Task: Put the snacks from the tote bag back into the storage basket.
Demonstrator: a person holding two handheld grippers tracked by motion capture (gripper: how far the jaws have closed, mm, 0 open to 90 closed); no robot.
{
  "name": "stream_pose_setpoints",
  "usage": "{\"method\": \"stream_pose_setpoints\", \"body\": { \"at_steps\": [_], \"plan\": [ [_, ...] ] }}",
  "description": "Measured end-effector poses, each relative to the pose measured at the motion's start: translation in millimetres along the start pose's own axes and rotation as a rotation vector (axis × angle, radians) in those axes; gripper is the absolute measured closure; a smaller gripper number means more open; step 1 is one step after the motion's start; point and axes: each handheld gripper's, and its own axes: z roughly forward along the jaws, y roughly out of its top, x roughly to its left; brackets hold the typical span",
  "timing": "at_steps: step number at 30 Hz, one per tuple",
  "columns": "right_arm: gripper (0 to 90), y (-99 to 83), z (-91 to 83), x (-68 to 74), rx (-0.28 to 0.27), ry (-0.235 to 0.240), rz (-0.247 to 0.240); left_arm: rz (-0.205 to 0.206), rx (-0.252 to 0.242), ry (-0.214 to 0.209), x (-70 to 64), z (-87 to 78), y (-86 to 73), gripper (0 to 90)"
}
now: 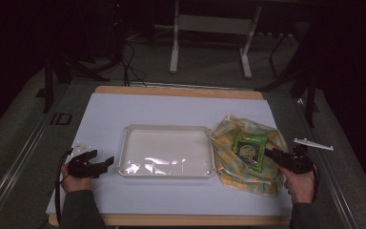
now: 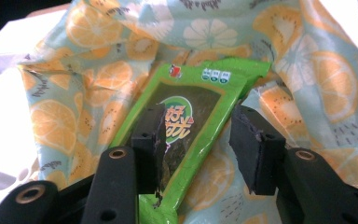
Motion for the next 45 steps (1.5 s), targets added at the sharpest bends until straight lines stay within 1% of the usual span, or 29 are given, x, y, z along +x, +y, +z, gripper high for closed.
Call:
{"method": "stream_pose_setpoints", "body": {
  "at_steps": [8, 11, 15, 18, 21, 25, 29, 31, 36, 39, 42, 43, 45],
  "plan": [
    [54.8, 3.3, 10.2, -4.0, 0.068, 0.005, 0.036, 0.004, 0.011, 0.005, -0.3, 0.9, 0.4, 21.1],
    [52.4, 3.4, 14.8, -5.2, 0.087, -0.001, 0.053, 0.002, 0.013, 0.007, -0.4, 1.1, 0.5, 21.2],
    [50.5, 3.3, 20.8, -6.9, 0.1, 0.004, 0.073, 0.001, 0.017, 0.008, -0.3, 1.5, 0.7, 21.5],
    [49.8, 3.4, 24.9, -7.7, 0.114, 0.003, 0.077, 0.001, 0.019, 0.008, -0.2, 1.7, 0.7, 21.5],
    [49.7, 3.3, 28.8, -8.4, 0.126, 0.009, 0.081, 0.001, 0.019, 0.008, -0.3, 1.8, 0.8, 21.6],
    [50.6, 2.6, 33.9, -10.1, 0.15, 0.001, 0.096, 0.001, 0.02, 0.009, -0.3, 1.9, 0.8, 21.6],
    [50.4, 1.7, 37.4, -11.4, 0.159, 0.0, 0.105, 0.001, 0.021, 0.009, -0.2, 2.0, 0.9, 21.7],
    [49.8, 1.0, 39.3, -12.4, 0.166, -0.002, 0.11, -0.001, 0.022, 0.009, -0.1, 2.1, 0.9, 21.8],
    [48.0, -0.4, 44.5, -12.9, 0.179, 0.01, 0.126, -0.003, 0.024, 0.008, 0.1, 2.5, 1.0, 21.8],
    [45.9, -1.6, 49.0, -12.5, 0.192, 0.001, 0.126, -0.004, 0.025, 0.008, 0.2, 2.5, 1.0, 21.8],
    [45.2, -3.1, 53.8, -12.7, 0.205, 0.011, 0.141, -0.005, 0.026, 0.008, 0.3, 2.6, 1.1, 21.8],
    [45.1, -3.7, 55.7, -13.4, 0.206, 0.02, 0.143, -0.006, 0.026, 0.007, 0.4, 2.7, 1.1, 21.8],
    [44.6, -4.8, 58.7, -14.4, 0.214, 0.041, 0.164, -0.006, 0.028, 0.007, 0.5, 2.7, 1.1, 21.8]
  ]
}}
